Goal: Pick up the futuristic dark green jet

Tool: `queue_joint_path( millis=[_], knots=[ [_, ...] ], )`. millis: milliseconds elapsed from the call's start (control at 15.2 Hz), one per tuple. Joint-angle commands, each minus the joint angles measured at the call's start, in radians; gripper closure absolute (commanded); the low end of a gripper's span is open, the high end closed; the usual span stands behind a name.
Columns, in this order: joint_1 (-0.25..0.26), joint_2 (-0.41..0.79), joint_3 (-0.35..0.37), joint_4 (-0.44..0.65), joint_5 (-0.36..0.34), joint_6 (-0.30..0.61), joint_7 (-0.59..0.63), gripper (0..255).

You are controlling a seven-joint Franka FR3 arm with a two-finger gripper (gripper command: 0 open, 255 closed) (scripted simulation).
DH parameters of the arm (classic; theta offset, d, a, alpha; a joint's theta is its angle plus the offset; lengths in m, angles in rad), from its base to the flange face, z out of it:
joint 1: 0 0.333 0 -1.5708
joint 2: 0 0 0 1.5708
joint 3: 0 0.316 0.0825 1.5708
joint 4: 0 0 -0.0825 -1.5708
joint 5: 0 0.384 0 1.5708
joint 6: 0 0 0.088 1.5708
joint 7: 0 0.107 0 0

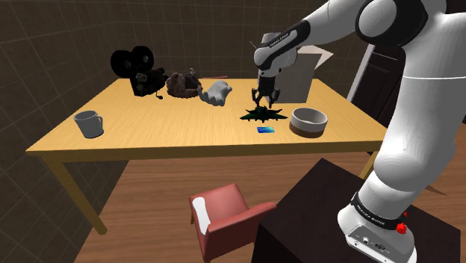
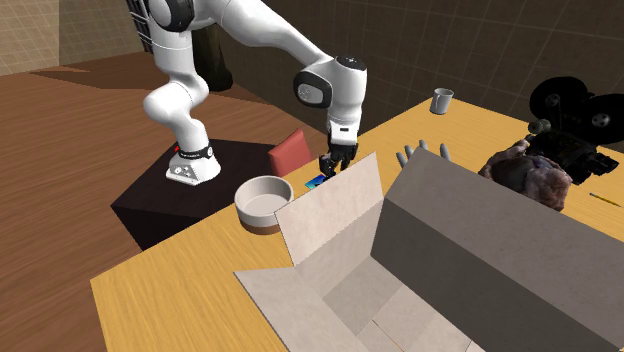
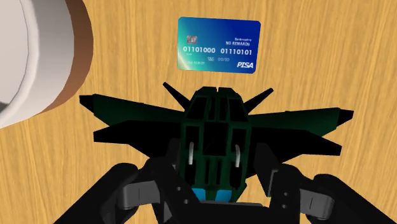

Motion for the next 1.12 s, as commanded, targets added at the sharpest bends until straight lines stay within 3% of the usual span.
queue_joint_path(
  millis=[0, 528, 1056],
  knots=[
    [0.000, 0.002, 0.000, -0.001, 0.000, 0.003, 0.000, 255],
    [0.000, -0.001, 0.000, -0.004, 0.000, 0.004, -0.001, 255],
    [0.001, -0.046, -0.002, 0.045, -0.007, -0.091, 0.004, 255]
  ],
)
